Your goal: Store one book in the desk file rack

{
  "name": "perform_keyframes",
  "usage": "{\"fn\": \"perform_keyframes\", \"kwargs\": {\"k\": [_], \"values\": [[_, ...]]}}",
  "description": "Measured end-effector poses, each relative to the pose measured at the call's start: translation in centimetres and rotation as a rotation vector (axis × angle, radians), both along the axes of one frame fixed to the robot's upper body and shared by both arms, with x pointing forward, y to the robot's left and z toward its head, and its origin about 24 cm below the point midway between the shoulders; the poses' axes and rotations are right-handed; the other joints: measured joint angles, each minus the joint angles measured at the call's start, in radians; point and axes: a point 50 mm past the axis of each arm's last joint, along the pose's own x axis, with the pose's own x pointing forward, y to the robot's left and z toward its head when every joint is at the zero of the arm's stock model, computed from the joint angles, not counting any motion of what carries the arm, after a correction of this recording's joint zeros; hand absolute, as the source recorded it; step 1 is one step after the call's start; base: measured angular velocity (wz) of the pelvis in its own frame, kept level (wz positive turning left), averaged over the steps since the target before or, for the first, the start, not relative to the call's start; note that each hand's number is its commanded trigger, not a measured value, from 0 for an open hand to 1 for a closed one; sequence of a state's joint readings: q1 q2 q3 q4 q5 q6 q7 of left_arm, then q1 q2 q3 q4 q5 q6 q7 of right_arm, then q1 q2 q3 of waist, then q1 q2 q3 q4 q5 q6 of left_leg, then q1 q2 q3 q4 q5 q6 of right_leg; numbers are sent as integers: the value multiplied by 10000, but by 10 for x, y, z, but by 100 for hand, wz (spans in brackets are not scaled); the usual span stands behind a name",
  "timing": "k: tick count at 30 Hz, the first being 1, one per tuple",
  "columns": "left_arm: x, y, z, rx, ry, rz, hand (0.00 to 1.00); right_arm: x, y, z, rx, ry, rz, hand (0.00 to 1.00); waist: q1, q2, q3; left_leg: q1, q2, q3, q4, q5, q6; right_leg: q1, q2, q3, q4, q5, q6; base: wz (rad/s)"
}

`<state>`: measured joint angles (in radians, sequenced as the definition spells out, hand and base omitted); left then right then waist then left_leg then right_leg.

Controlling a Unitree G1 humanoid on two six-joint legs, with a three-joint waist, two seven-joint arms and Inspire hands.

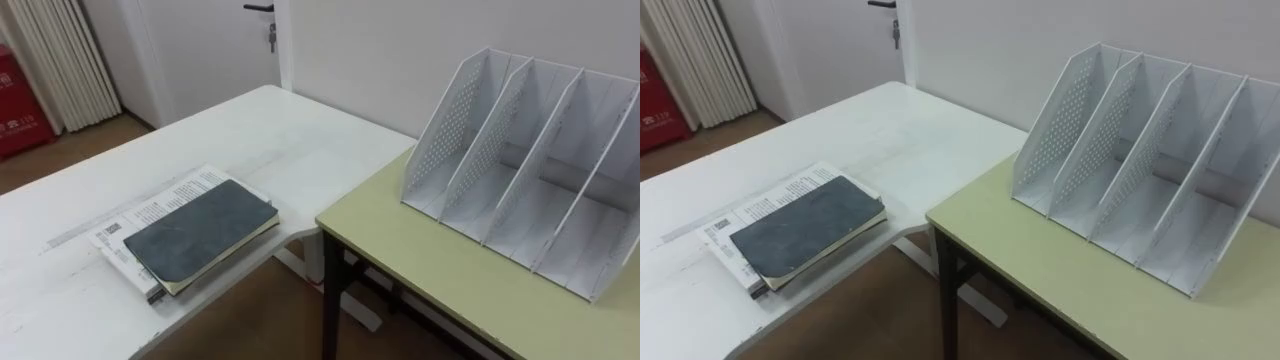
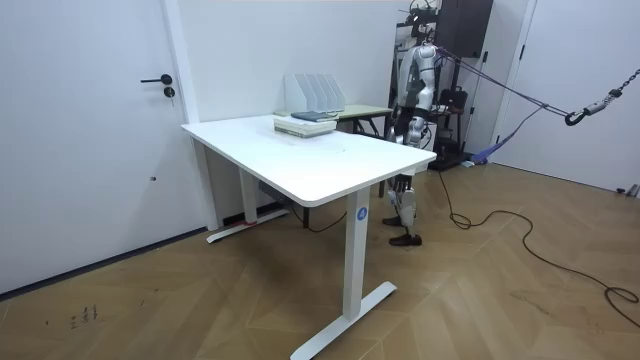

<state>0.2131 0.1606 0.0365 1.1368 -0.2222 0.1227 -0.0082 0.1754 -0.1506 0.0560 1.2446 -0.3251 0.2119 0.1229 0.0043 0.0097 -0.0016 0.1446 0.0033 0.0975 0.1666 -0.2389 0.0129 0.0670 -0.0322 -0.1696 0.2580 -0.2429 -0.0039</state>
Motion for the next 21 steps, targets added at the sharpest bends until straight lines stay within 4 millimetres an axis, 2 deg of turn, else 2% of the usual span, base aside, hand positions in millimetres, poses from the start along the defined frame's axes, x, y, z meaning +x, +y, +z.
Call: {"fn": "perform_keyframes", "kwargs": {"k": [11,17,21], "values": [[0,0,0,26,-19,-12,0,1,0,0,16,-34,-1,0,15,-6,7,9,-2,2,-5,0,0,-6,-4,50,16,-9,0,0],[12,1,2,163,-560,-519,0,8,1,0,82,-456,98,0,1,-38,27,18,1,0,-1,1,-1,33,-6,39,-11,-4,-1,0],[30,1,5,503,-1051,-1785,0,22,0,0,-109,-1067,351,0,-35,-94,62,32,-7,-8,37,2,-1,82,-16,36,-24,-2,1,0]]}}
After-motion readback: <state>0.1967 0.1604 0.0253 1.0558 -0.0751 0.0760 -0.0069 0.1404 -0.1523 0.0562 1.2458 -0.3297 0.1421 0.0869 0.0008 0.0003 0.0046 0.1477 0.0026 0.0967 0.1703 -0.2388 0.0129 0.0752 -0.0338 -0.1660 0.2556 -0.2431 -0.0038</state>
